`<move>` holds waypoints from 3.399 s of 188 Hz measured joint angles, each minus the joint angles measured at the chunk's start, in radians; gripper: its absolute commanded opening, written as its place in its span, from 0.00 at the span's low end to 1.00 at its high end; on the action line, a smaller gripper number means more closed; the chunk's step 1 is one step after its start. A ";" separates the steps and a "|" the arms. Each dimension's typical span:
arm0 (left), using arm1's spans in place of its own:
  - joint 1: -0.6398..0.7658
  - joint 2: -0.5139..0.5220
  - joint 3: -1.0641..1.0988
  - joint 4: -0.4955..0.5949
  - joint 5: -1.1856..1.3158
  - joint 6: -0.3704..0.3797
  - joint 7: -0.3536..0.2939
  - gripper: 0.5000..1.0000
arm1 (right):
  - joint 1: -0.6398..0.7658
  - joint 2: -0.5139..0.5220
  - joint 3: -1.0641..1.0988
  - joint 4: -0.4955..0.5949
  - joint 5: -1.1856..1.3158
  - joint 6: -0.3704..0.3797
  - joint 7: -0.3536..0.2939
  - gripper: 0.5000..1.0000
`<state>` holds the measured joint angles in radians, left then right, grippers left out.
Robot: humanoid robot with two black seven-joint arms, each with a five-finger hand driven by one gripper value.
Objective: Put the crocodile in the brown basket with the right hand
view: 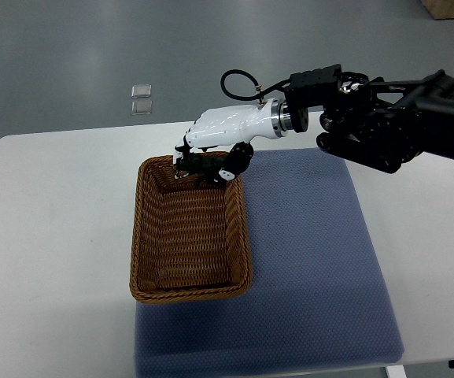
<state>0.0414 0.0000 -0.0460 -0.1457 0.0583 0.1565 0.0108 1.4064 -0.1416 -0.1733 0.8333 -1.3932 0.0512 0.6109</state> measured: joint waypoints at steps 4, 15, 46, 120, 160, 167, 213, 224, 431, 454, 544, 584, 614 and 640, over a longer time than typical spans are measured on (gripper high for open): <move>0.000 0.000 0.000 0.000 0.000 0.000 0.000 1.00 | 0.000 0.014 -0.001 0.000 -0.001 0.000 0.000 0.00; 0.000 0.000 0.000 0.000 0.000 0.000 0.000 1.00 | 0.000 0.047 -0.004 0.000 -0.003 0.000 0.000 0.00; 0.000 0.000 0.000 0.000 0.000 0.000 0.000 1.00 | -0.001 0.105 -0.011 -0.005 -0.008 0.000 0.000 0.00; 0.000 0.000 0.000 0.000 0.000 0.000 0.000 1.00 | -0.053 0.140 -0.047 -0.040 -0.020 -0.002 0.000 0.00; 0.000 0.000 0.000 0.000 0.000 0.000 0.000 1.00 | -0.077 0.140 -0.042 -0.042 -0.016 -0.003 0.000 0.57; 0.000 0.000 0.000 0.000 0.000 0.000 0.000 1.00 | -0.083 0.140 -0.040 -0.042 -0.016 -0.003 0.000 0.64; 0.000 0.000 0.000 0.000 0.000 0.000 0.000 1.00 | -0.092 0.133 -0.033 -0.042 -0.001 -0.012 0.000 0.83; 0.000 0.000 0.000 0.000 0.000 0.000 0.000 1.00 | -0.092 0.127 -0.031 -0.042 0.001 -0.014 0.000 0.83; 0.000 0.000 0.000 0.000 0.000 0.000 0.000 1.00 | -0.343 -0.222 0.433 -0.116 1.122 0.399 -0.330 0.83; 0.000 0.000 0.000 0.000 0.000 0.000 0.000 1.00 | -0.386 -0.224 0.433 -0.167 1.315 0.403 -0.424 0.84; 0.000 0.000 0.003 0.000 0.000 0.000 0.000 1.00 | -0.493 -0.225 0.471 -0.212 1.581 0.458 -0.502 0.86; 0.000 0.000 0.001 0.000 0.000 0.000 0.000 1.00 | -0.512 -0.223 0.475 -0.233 1.581 0.451 -0.496 0.86; 0.000 0.000 0.000 0.000 0.000 0.000 0.000 1.00 | -0.516 -0.216 0.477 -0.267 1.576 0.453 -0.493 0.86; 0.000 0.000 0.000 0.000 0.000 0.000 0.000 1.00 | -0.515 -0.221 0.477 -0.276 1.570 0.460 -0.492 0.86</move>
<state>0.0414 0.0000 -0.0460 -0.1457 0.0583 0.1565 0.0107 0.8910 -0.3625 0.3038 0.5572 0.1772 0.5110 0.1185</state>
